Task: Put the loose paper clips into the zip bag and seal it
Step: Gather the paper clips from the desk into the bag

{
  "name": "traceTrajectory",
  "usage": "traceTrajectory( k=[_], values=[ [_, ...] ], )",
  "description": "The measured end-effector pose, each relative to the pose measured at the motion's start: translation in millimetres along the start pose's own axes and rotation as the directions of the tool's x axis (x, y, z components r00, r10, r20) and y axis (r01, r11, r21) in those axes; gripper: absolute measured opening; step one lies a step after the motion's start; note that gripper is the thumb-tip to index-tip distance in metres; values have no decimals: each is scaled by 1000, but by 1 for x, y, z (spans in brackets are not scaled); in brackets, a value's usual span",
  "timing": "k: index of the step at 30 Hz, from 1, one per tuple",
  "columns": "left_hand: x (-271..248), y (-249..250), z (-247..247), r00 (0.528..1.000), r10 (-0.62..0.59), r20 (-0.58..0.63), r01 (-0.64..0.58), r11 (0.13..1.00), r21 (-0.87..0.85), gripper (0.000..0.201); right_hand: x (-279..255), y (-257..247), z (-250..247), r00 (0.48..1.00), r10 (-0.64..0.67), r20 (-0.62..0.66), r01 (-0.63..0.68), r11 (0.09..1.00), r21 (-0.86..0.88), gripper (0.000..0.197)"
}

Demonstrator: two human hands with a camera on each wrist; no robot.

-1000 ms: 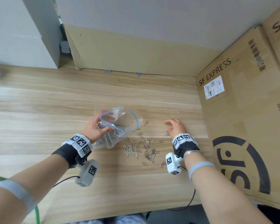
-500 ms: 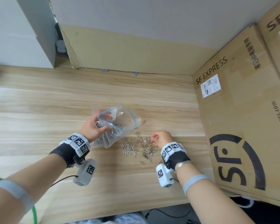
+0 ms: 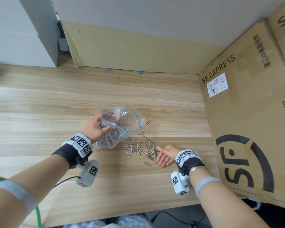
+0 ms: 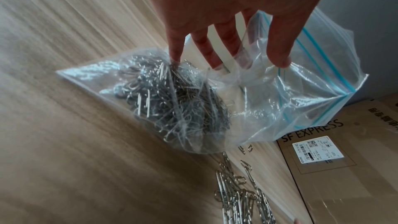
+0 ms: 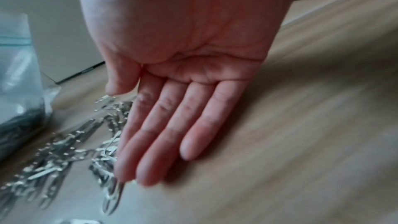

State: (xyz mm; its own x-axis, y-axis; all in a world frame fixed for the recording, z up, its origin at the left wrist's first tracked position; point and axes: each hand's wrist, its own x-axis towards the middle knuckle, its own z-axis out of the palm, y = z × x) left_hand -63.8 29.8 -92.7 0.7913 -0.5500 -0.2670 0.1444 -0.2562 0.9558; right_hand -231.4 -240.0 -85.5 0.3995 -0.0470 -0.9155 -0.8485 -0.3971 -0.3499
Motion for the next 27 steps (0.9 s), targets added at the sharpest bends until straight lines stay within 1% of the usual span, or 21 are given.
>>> traceTrajectory(
  k=[4, 6, 7, 8, 9, 10, 12, 13, 15, 17, 18, 21, 23, 25, 27],
  values=[
    [0, 0, 0, 1000, -2, 2, 2, 1000, 13, 46, 14, -15, 8, 983, -161, -90, 162, 987, 9, 43],
    [1, -1, 0, 1000, -1, -4, 1, 1000, 13, 45, 20, -24, 9, 968, -202, -148, 215, 974, 73, 37],
    [1, -1, 0, 1000, -1, -6, 1, 1000, 10, 45, 20, -28, 9, 966, -205, -158, 226, 966, 125, 37],
    [2, -2, 1, 1000, -4, -8, 4, 1000, 7, 44, 20, -31, 9, 970, -200, -140, 223, 959, 172, 39],
    [2, -2, 1, 1000, -5, -9, 5, 1000, 5, 44, 18, -34, 9, 978, -188, -89, 202, 960, 193, 41],
    [2, -2, 1, 1000, -6, -10, 6, 1000, 3, 44, 15, -36, 11, 986, -168, -10, 167, 970, 179, 43],
    [1, -2, 1, 1000, -6, -13, 6, 1000, -4, 44, 11, -37, 18, 984, -109, 144, 94, 990, 105, 44],
    [1, -1, 0, 1000, -4, -14, 4, 1000, -5, 44, 10, -35, 21, 978, -87, 190, 73, 994, 78, 43],
    [0, 0, 0, 1000, -3, -14, 3, 1000, -6, 43, 12, -32, 27, 972, -81, 222, 67, 995, 67, 41],
    [-1, 0, 0, 1000, -8, -12, 8, 1000, -10, 43, 15, -31, 27, 973, -110, 201, 96, 992, 79, 37],
    [-1, 0, 0, 1000, -11, -12, 11, 1000, -13, 43, 16, -32, 25, 977, -130, 167, 118, 990, 79, 35],
    [-1, 1, -1, 1000, -18, -18, 18, 1000, -23, 44, 17, -37, 16, 986, -166, 9, 165, 982, 91, 29],
    [-2, 1, 0, 999, -23, -27, 23, 999, -27, 44, 16, -42, 12, 982, -178, -62, 183, 977, 105, 28],
    [-3, 2, 0, 999, -28, -31, 27, 999, -38, 43, 14, -51, 15, 979, -196, -57, 201, 975, 91, 28],
    [-3, 3, 1, 999, -29, -30, 28, 999, -45, 43, 13, -63, 27, 974, -227, 11, 225, 969, 100, 26]
  ],
)
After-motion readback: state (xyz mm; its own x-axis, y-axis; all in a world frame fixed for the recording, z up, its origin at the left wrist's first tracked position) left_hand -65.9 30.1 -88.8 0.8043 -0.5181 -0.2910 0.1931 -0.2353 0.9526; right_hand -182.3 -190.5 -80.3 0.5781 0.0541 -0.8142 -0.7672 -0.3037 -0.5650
